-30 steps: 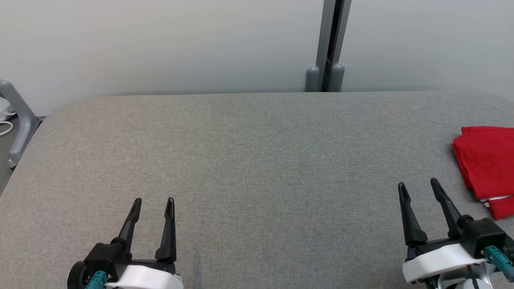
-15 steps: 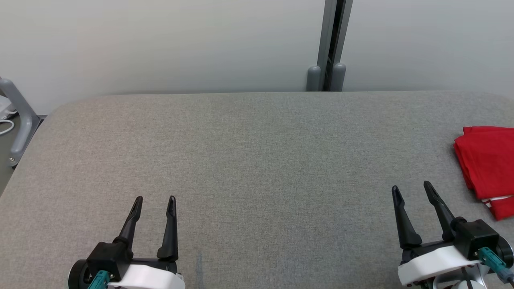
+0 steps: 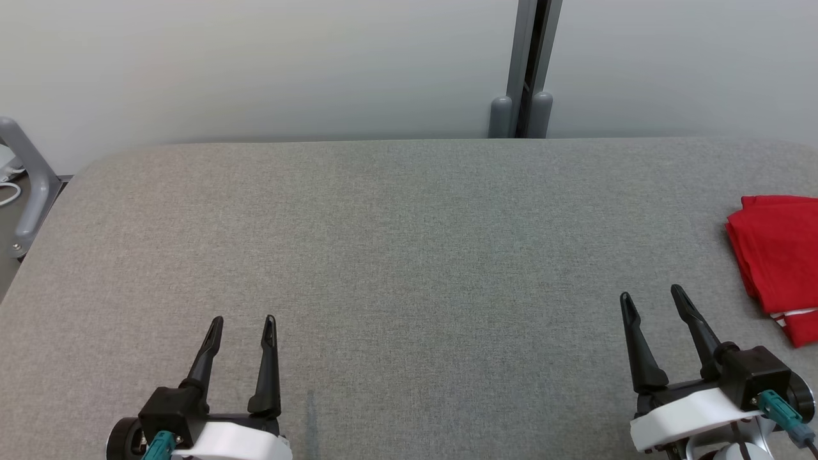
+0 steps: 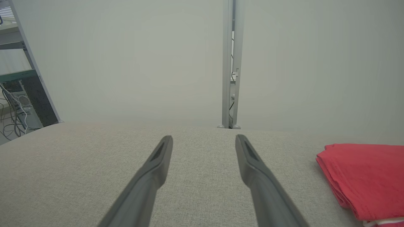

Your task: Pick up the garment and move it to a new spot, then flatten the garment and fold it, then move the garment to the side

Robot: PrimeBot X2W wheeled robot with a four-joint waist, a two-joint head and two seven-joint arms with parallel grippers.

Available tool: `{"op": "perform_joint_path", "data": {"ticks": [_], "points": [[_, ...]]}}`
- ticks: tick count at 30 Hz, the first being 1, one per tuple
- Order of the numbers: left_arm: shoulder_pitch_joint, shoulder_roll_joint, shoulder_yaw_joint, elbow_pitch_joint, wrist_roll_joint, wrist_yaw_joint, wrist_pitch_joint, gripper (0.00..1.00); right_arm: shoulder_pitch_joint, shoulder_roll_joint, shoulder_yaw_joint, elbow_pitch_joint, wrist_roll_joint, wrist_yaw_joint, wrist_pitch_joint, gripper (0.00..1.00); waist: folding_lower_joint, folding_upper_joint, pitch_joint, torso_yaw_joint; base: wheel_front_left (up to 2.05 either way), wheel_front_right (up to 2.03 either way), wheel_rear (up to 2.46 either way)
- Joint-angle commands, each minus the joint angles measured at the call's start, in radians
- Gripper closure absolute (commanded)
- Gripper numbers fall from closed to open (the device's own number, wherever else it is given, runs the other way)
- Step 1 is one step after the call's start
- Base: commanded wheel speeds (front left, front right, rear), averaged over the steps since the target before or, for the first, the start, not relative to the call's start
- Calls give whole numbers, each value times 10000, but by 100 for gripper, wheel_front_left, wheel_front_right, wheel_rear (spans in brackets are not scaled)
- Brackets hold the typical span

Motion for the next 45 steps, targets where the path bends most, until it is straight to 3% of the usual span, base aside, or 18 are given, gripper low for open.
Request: {"op": "perform_joint_path", "data": {"ticks": [1, 12, 35, 36, 41, 45], "points": [[-53, 44, 31, 24, -97, -39, -12, 0, -63, -19, 18, 28, -31, -4, -39, 0, 0, -1, 7, 4, 0, 0, 0], [65, 42, 194, 212, -924, -281, -12, 0, -91, -33, 147, -17, -13, -4, -40, 0, 0, -1, 18, 57, 0, 0, 0], [77, 44, 410, 445, -1430, -364, -12, 0, -28, -194, 523, -12, 191, -4, -41, 0, 0, -1, -70, 286, 0, 0, 0], [36, -2, 378, 454, -1435, -352, 1, 100, -4, -126, 547, -31, 135, 0, 0, 100, 0, -1, -69, 288, 0, 0, 0], [276, -75, 337, 873, -1475, -353, 60, 100, 313, -40, 587, 360, 170, 2, 41, 100, 0, -1, -68, 288, 0, 0, 0], [124, -69, 377, 926, -2191, -437, 286, 100, 343, -37, 395, 282, 1013, 2, 229, 100, 0, -1, -74, 248, 0, 0, 0]]}}
